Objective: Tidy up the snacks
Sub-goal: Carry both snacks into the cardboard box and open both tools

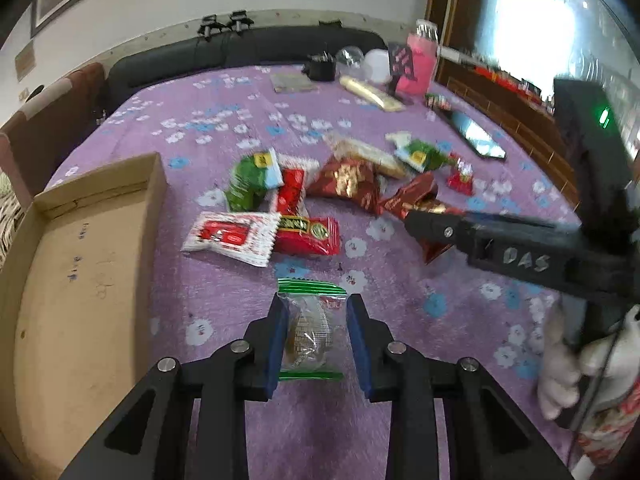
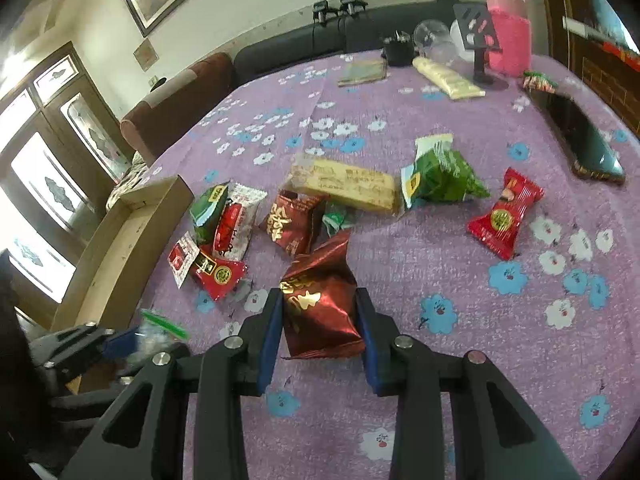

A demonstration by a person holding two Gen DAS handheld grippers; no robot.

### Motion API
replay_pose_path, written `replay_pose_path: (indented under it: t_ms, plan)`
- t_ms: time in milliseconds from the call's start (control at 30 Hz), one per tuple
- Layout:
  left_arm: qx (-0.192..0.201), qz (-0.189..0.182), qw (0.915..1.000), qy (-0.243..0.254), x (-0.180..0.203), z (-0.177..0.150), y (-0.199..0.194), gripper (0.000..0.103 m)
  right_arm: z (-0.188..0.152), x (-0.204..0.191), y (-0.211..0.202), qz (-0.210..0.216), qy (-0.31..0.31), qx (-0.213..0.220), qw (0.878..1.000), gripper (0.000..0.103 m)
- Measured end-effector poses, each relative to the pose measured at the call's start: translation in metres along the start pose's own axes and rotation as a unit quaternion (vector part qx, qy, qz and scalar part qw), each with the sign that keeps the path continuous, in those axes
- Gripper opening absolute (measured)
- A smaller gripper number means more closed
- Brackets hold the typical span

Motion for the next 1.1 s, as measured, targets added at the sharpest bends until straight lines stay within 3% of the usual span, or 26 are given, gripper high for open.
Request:
replay_pose_path:
  t_ms: [133,233,433,667,900,1100]
  plan:
    - [0.041,-0.001,0.9988,-0.026,-0.013,0.001,-0.040,0.031,0.001,-0.007,-0.012,-0.007,-0.011,0.026,1.000,0.033]
    - [0.065,0.020,0.9967,-0.043,-0.035,-0.005,-0.073,0.031,0.003,-0.022,-0.032,-0.004,-0.027,0.047,0.999,0.034]
    - [0.099,0.071,0.9871,-0.104,-0.098,-0.034,-0.125,0.031,-0.003,-0.096,-0.065,0.041,-0.093,0.056,0.993,0.034]
    - [0.120,0.122,0.9714,-0.165,-0.162,-0.064,-0.158,0.031,-0.022,-0.197,-0.059,0.114,-0.146,0.011,0.983,0.034]
    - [0.117,0.121,0.9662,-0.195,-0.194,-0.084,-0.160,0.031,-0.062,-0.272,-0.027,0.124,-0.203,-0.037,0.971,0.034]
    - [0.121,0.114,0.9634,-0.210,-0.201,-0.089,-0.158,0.032,-0.078,-0.297,-0.017,0.118,-0.223,-0.049,0.966,0.034]
Point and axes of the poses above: each gripper's, at about its wrist camera, not at the fingertips, and y roughly the way its jaws point, x to its right, z to its top, the point moved 6 cm from there along y, roughly the way its jaws point, and after that the axes turned 13 degrees about -z, right-handed, at the moved point
